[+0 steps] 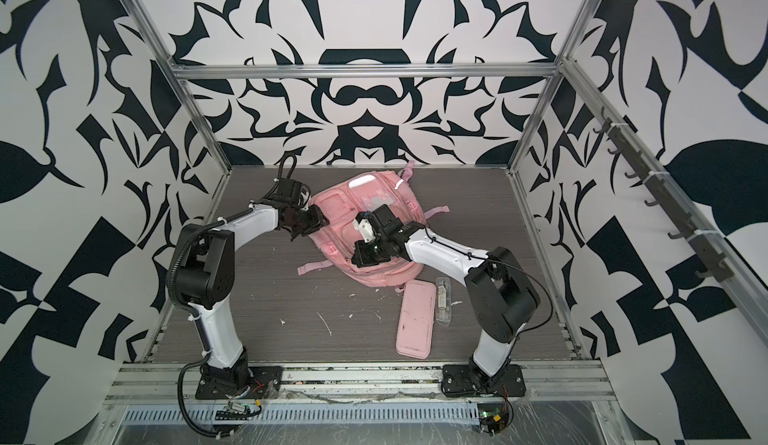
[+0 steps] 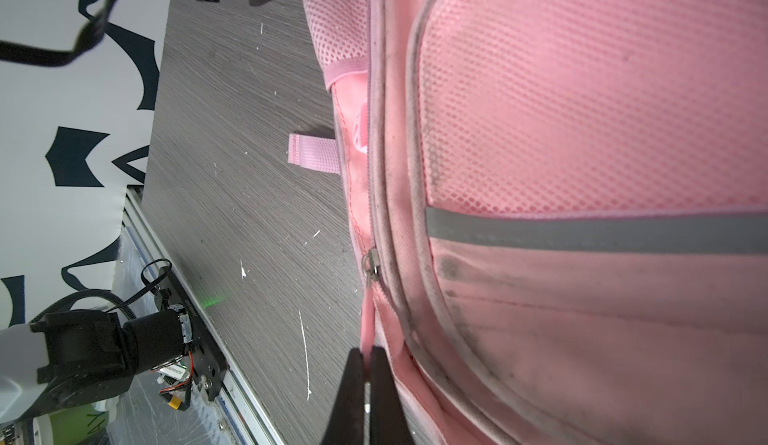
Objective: Pack the student bag
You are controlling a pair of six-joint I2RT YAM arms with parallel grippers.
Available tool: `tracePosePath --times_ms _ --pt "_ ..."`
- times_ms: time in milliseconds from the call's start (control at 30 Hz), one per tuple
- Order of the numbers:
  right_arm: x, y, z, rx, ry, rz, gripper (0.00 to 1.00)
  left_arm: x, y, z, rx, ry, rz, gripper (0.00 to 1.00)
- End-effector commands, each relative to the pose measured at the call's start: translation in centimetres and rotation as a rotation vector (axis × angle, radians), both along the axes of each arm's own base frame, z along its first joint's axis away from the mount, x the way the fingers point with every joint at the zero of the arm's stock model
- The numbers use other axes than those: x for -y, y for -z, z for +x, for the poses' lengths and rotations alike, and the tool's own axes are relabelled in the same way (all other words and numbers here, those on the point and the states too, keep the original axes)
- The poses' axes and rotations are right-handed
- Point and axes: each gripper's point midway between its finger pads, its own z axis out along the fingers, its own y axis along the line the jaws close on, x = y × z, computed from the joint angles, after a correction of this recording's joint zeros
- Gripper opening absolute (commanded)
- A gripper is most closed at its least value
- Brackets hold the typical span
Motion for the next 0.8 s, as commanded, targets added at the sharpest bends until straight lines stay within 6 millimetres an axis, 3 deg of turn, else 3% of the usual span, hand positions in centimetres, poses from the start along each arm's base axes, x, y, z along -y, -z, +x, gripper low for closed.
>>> tracePosePath --times_ms 0,67,200,267,467,767 --pt "-0.6 -2.5 -0.2 0.035 -0.035 0.056 0.00 -0.3 1.3 -0.4 -0.047 -0.022 -0.015 0.44" --pt "-0.6 -2.4 -0.2 0.037 -0.036 0.056 0.00 -0.2 1.4 -0.1 -0.048 -0.027 -0.033 0.40" --pt "-0.8 -2.4 0.1 0.040 -0.033 0.058 0.00 -0.9 1.3 0.1 -0.041 -0.085 -0.106 0.08" --pt "-0.9 -2.4 0.2 0.035 -0.035 0.058 0.00 -1.9 1.0 0.0 -0.031 -0.128 -0.122 0.00" --pt "-2.4 -2.4 0.2 0.023 -0.049 0.069 0.00 -4.2 0.2 -1.8 0.006 -0.281 -0.187 0.00" --pt "-8.7 -2.8 0.7 0.023 -0.103 0.106 0.00 -3.8 -0.7 -4.4 0.033 -0.363 -0.251 0.00"
